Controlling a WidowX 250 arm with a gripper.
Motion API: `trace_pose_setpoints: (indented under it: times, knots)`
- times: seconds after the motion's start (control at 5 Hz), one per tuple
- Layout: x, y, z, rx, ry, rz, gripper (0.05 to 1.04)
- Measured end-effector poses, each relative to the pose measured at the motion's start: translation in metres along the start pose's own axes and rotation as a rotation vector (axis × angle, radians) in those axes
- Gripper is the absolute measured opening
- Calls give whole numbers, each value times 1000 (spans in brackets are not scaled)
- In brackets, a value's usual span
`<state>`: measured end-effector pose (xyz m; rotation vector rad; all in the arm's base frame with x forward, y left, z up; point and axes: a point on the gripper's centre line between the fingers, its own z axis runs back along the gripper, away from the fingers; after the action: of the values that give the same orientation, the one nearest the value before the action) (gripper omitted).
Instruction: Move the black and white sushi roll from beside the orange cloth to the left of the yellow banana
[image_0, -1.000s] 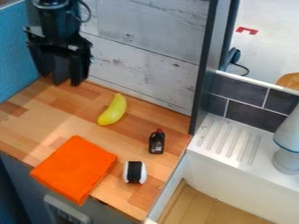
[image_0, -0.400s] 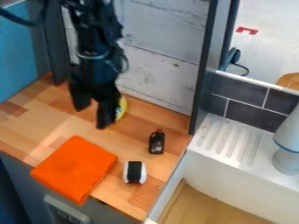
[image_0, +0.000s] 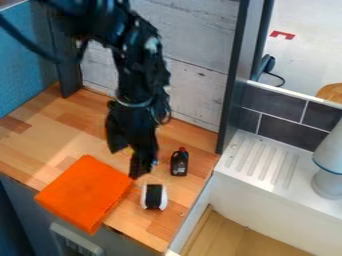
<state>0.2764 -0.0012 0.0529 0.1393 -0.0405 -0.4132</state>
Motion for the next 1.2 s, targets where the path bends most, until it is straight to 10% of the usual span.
trace_pose_setpoints:
  times: [1.2]
  knots:
    - [13,-23,-52,-36,-34,-132,1000]
